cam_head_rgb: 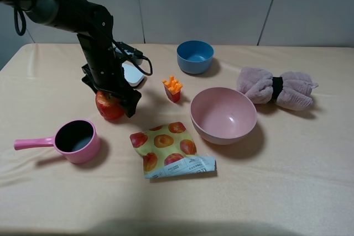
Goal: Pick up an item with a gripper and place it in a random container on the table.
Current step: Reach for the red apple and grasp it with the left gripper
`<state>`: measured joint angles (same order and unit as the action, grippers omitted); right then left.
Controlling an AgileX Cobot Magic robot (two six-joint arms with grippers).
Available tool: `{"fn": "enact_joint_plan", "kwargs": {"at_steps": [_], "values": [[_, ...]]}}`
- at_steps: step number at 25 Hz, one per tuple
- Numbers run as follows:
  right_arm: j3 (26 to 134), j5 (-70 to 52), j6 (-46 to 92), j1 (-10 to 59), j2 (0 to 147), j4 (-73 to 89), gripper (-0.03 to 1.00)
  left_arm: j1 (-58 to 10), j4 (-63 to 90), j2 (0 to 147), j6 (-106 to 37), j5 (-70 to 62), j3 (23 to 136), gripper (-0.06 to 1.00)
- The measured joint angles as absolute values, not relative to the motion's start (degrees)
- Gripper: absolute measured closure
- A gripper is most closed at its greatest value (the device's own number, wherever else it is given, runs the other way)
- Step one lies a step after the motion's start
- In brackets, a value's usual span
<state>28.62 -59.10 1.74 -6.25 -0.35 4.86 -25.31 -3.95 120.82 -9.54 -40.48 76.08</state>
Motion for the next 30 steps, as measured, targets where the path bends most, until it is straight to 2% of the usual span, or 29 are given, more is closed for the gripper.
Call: {"fn": "enact_joint_plan", "kwargs": {"at_steps": [7, 12, 18, 30], "values": [[28.6, -59.1, 1.7, -6.3, -0.3, 4.9, 0.27, -25.3, -3.1, 122.6, -9.6, -38.5, 76.1, -0.05], [28.6, -59.1, 1.7, -6.3, -0.3, 4.9, 0.27, -25.3, -1.9, 122.9, -9.6, -38.3, 75.9, 0.01], [28.6, -59.1, 1.7, -6.3, -0.3, 4.9, 0.27, -25.3, -1.8, 122.9, -9.6, -38.3, 75.9, 0.25], [28.6, -59.1, 1.7, -6.3, -0.3, 4.9, 0.27, -25.3, -1.8, 122.9, -9.6, -39.0, 75.9, 0.24]]}}
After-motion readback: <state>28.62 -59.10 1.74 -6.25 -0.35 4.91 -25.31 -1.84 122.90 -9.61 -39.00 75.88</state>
